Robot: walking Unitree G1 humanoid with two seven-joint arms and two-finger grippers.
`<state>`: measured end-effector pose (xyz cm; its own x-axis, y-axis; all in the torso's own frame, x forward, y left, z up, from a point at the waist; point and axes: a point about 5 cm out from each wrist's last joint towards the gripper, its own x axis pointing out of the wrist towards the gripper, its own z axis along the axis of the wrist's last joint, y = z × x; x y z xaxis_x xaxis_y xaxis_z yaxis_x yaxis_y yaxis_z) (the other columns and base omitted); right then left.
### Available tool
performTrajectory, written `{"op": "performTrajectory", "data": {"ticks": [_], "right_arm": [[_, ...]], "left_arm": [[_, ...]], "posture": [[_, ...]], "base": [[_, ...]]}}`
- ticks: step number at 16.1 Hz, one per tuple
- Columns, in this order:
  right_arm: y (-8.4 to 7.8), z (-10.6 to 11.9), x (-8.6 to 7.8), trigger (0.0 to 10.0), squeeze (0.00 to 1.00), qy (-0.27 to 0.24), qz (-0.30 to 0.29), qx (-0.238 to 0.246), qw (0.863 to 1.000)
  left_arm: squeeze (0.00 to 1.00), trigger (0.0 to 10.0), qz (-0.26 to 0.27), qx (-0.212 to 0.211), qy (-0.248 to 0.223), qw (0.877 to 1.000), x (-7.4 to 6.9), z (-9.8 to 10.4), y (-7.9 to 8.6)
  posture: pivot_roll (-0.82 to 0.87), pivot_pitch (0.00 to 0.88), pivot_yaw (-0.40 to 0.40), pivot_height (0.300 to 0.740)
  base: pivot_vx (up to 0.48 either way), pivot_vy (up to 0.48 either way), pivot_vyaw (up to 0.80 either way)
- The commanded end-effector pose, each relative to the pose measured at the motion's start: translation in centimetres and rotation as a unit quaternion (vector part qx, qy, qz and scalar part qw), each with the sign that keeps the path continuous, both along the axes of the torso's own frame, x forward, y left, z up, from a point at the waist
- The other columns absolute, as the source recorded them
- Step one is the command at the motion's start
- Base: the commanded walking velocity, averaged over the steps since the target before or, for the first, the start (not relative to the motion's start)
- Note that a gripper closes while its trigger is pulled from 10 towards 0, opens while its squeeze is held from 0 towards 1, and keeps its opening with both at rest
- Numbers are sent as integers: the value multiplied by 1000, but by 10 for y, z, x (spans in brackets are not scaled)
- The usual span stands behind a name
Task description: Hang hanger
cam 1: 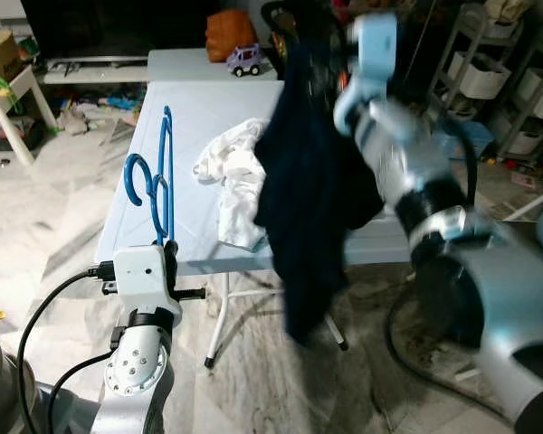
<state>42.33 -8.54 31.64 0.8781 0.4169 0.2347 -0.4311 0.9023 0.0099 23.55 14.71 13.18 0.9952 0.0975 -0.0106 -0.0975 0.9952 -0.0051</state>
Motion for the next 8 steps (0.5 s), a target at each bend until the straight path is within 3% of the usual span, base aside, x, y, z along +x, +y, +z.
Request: {"op": "performTrajectory", "data": {"ticks": [1,4,6,8], "right_arm": [[-9,41,-2,10000,0,-57,-25,18,998],[-29,129,-22,10000,0,-184,-84,42,978],[-45,159,-34,10000,0,-239,-123,35,963],[-55,158,-33,10000,0,-236,-134,43,961]], "left_arm": [[0,10000,5,7,-10,1000,-1,6,-1],[0,10000,6,4,-14,1000,0,6,-2],[0,10000,4,5,-16,1000,0,7,-4],[0,10000,6,2,-15,1000,0,6,-4]], "posture": [[90,1,-82,740],[80,1,-83,740],[78,4,-86,740],[75,4,-86,740]], "base": [[0,0,0],[0,0,0],[0,0,0],[0,0,0]]}}
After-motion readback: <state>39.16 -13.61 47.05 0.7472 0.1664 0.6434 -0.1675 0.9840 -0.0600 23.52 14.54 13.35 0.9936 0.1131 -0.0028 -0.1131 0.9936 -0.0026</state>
